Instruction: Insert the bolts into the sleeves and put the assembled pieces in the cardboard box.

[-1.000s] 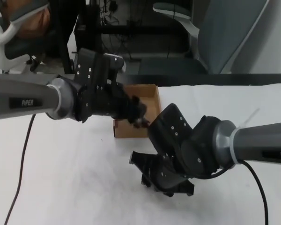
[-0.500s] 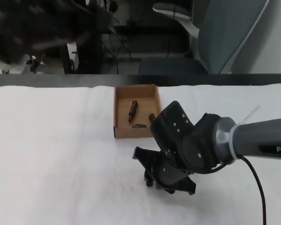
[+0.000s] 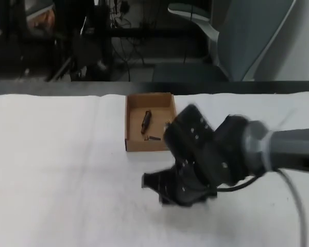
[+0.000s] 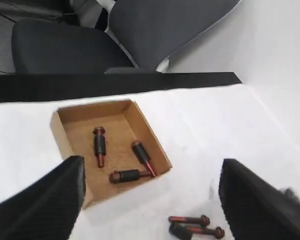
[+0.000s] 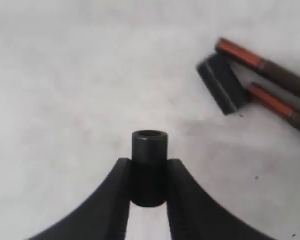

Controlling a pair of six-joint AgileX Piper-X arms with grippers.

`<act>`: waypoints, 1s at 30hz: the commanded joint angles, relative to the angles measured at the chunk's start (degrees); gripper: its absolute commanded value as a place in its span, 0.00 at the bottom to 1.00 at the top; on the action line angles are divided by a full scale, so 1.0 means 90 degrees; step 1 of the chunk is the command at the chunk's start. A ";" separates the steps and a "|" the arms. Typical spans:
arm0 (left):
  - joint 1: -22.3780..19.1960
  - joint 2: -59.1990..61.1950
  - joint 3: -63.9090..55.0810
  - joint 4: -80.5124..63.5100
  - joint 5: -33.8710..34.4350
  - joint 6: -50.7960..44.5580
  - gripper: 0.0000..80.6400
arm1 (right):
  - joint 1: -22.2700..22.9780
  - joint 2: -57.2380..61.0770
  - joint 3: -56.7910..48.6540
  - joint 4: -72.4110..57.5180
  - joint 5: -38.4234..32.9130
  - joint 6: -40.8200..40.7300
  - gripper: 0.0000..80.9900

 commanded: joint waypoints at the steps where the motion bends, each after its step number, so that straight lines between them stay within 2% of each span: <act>1: -0.0147 -0.0686 0.0690 0.0026 0.0482 0.0297 0.87 | 0.0088 -0.1248 -0.0087 -0.0136 0.0431 -0.0797 0.01; 5: -0.0963 -0.1121 0.1154 0.0005 0.0100 0.0797 0.87 | 0.0088 -0.2325 -0.0087 -0.0150 0.0420 -0.1275 0.01; 11: -0.2037 -0.0773 0.0972 0.0192 -0.0273 0.1224 0.87 | 0.0062 -0.3801 -0.0087 0.0387 0.0633 -0.1644 0.01; 16: -0.2696 0.0180 0.0314 0.1392 -0.0923 0.2362 0.87 | 0.0062 -0.4989 -0.0087 0.0615 0.0603 -0.1787 0.01; 25: -0.3632 0.1913 -0.1356 0.2397 -0.1892 0.4366 0.87 | 0.0062 -0.6287 -0.0087 0.1027 0.0634 -0.1787 0.01; 27: -0.3946 0.2324 -0.1734 0.2573 -0.2248 0.4979 0.87 | 0.0062 -0.6439 -0.0087 0.1000 0.0674 -0.1787 0.01; 30: -0.4360 0.2933 -0.2260 0.2859 -0.3211 0.5620 0.87 | 0.0062 -0.6606 -0.0087 0.1000 0.0680 -0.1787 0.01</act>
